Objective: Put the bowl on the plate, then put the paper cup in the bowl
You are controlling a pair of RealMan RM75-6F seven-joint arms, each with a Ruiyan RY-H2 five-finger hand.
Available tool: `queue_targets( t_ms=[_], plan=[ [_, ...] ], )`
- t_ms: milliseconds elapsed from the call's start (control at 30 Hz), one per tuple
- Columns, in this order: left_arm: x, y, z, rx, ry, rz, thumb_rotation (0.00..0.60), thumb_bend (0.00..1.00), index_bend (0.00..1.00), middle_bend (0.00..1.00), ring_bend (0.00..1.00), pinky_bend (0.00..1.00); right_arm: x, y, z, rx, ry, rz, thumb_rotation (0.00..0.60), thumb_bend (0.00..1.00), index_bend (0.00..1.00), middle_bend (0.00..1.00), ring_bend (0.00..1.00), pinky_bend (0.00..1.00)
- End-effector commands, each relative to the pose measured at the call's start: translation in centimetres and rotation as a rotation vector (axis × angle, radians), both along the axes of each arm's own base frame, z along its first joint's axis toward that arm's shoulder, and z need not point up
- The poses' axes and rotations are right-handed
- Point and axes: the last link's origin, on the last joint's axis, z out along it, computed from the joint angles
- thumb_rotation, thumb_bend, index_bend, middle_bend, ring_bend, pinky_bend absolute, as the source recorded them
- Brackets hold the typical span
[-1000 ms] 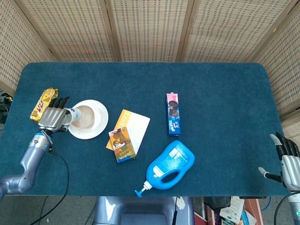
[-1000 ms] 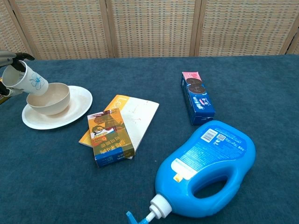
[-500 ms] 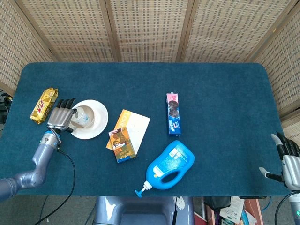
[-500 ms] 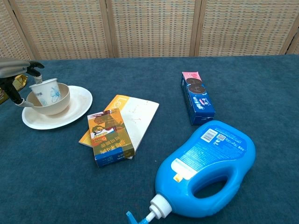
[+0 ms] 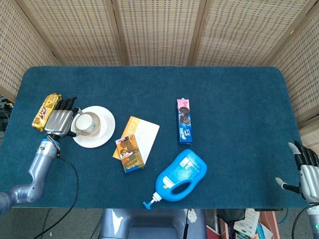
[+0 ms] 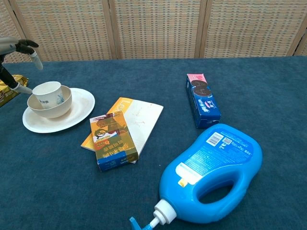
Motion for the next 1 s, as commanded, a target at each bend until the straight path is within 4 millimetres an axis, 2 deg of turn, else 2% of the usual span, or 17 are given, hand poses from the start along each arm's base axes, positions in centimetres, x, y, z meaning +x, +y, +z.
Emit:
queue_targets(
  t_ms=[33, 133, 367, 567, 767, 900, 1000],
  plan=[
    [0.7, -1.3, 2.6, 0.058, -0.054, -0.064, 0.6, 0.17, 0.33, 0.0, 0.0, 0.0, 0.1, 0.0, -0.1, 0.005, 0.003, 0.005, 0.6, 0.14, 0.0, 0.0, 0.0, 0.0],
    [1.1, -2.3, 3.5, 0.07, -0.066, -0.098, 0.6, 0.17, 0.33, 0.0, 0.0, 0.0, 0.4, 0.1, -0.2, 0.006, 0.009, 0.012, 0.6, 0.14, 0.0, 0.0, 0.0, 0.0],
    [1.3, -4.0, 3.9, 0.078, -0.13, -0.117, 0.6, 0.17, 0.33, 0.0, 0.0, 0.0, 0.4, 0.1, -0.2, 0.003, 0.011, 0.01, 0.6, 0.14, 0.0, 0.0, 0.0, 0.0],
    [0.9, -7.9, 3.8, 0.129, -0.248, -0.138, 0.6, 0.17, 0.25, 0.0, 0.0, 0.0, 0.4, 0.1, -0.4, 0.008, 0.017, 0.013, 0.6, 0.14, 0.0, 0.0, 0.0, 0.0],
    [-1.1, -13.9, 3.1, 0.151, -0.221, -0.15, 0.6, 0.17, 0.19, 0.0, 0.0, 0.0, 0.6, 0.1, -0.6, 0.012, 0.029, 0.021, 0.6, 0.14, 0.0, 0.0, 0.0, 0.0],
    [-1.5, -15.3, 3.0, 0.164, -0.207, -0.156, 0.6, 0.16, 0.11, 0.0, 0.0, 0.0, 0.7, 0.1, -0.6, 0.011, 0.033, 0.024, 0.6, 0.14, 0.0, 0.0, 0.0, 0.0],
    [-2.3, -17.3, 3.1, 0.189, -0.158, -0.154, 0.6, 0.15, 0.05, 0.0, 0.0, 0.0, 0.8, 0.1, -0.8, 0.011, 0.044, 0.033, 0.6, 0.14, 0.0, 0.0, 0.0, 0.0]
  ],
)
